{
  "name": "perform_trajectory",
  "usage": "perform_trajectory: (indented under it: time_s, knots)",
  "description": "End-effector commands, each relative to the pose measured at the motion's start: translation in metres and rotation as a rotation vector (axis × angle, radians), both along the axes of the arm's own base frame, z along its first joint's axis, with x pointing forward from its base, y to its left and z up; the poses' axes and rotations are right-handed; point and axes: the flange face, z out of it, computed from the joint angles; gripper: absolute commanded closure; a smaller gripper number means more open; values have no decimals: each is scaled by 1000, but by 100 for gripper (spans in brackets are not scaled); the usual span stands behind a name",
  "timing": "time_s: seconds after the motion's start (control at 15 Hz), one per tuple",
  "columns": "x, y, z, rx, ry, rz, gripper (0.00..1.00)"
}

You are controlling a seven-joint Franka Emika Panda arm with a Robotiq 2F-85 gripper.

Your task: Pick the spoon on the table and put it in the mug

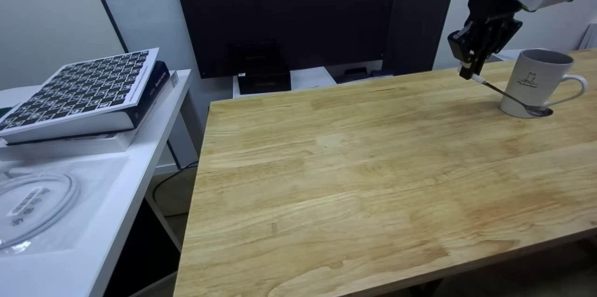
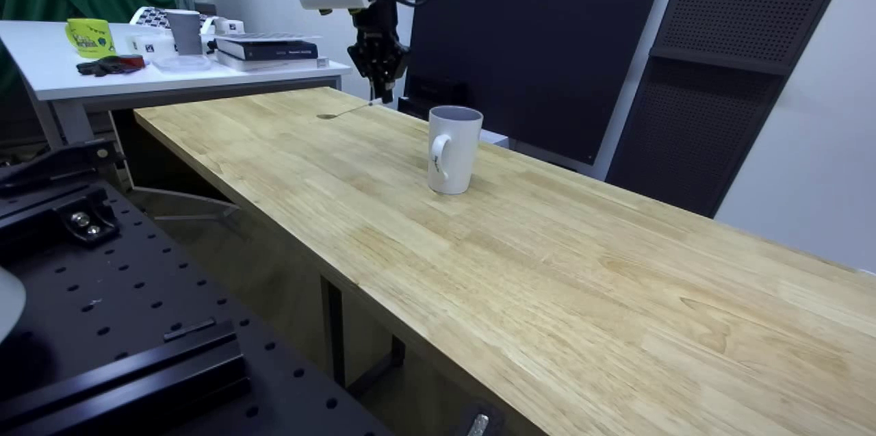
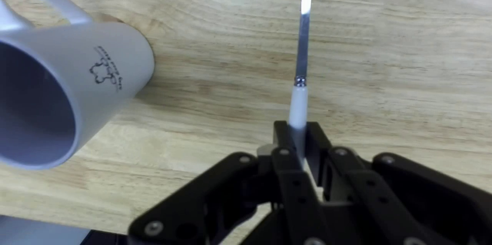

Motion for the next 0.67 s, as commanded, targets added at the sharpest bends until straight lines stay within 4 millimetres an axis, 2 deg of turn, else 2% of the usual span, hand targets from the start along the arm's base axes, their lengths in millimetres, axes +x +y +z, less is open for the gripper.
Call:
perform_trajectory:
  time_s: [0.0,0.6]
  knots:
    - [-3,-15,30,-49,-25,-34,96]
    - [7,-50,60,-196,-209,-107,96]
